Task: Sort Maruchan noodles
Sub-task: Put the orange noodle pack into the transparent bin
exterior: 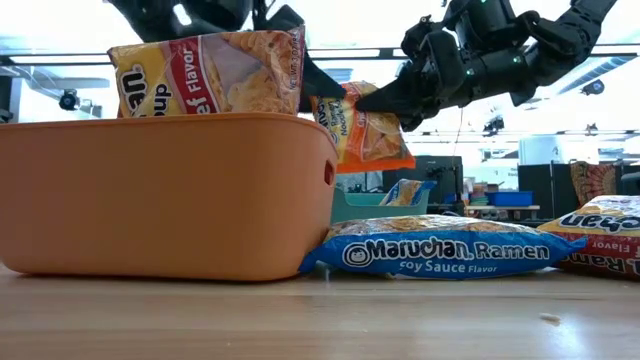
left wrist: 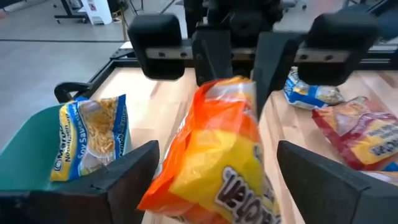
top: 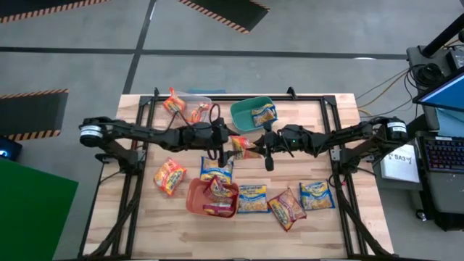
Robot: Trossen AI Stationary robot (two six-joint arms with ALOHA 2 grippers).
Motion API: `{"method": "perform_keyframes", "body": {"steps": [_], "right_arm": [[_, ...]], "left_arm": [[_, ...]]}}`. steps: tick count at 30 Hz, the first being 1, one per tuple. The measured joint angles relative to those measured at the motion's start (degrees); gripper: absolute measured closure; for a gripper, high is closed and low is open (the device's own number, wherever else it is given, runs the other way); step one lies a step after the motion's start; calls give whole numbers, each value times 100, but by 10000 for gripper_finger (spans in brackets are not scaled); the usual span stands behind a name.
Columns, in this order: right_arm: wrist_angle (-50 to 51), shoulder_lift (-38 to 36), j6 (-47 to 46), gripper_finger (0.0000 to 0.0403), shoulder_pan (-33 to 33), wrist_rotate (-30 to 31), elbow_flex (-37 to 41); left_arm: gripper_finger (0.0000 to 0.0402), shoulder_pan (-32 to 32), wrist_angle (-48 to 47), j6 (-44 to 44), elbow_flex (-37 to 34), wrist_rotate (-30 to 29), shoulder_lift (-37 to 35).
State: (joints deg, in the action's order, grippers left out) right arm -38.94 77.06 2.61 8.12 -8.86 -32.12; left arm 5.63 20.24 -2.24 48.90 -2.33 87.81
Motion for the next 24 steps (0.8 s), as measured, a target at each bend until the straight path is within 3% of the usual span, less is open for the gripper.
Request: {"method": "perform_keyframes", "body": {"steps": [6, 13, 18, 24], "right_arm": [[87, 0, 0, 374, 0, 0, 0], [83, 0, -2, 369, 2, 0, -11], [106, -2, -153, 334, 20, 41, -90], [563, -150, -200, 275, 44, 25, -318]], "left_arm": [[143, -4, 218, -104, 0, -7, 209], [266, -17, 207, -170, 0, -22, 210], [350, -22, 166, -173, 0, -13, 210], [387, -21, -55, -175, 0, -8, 174]]}}
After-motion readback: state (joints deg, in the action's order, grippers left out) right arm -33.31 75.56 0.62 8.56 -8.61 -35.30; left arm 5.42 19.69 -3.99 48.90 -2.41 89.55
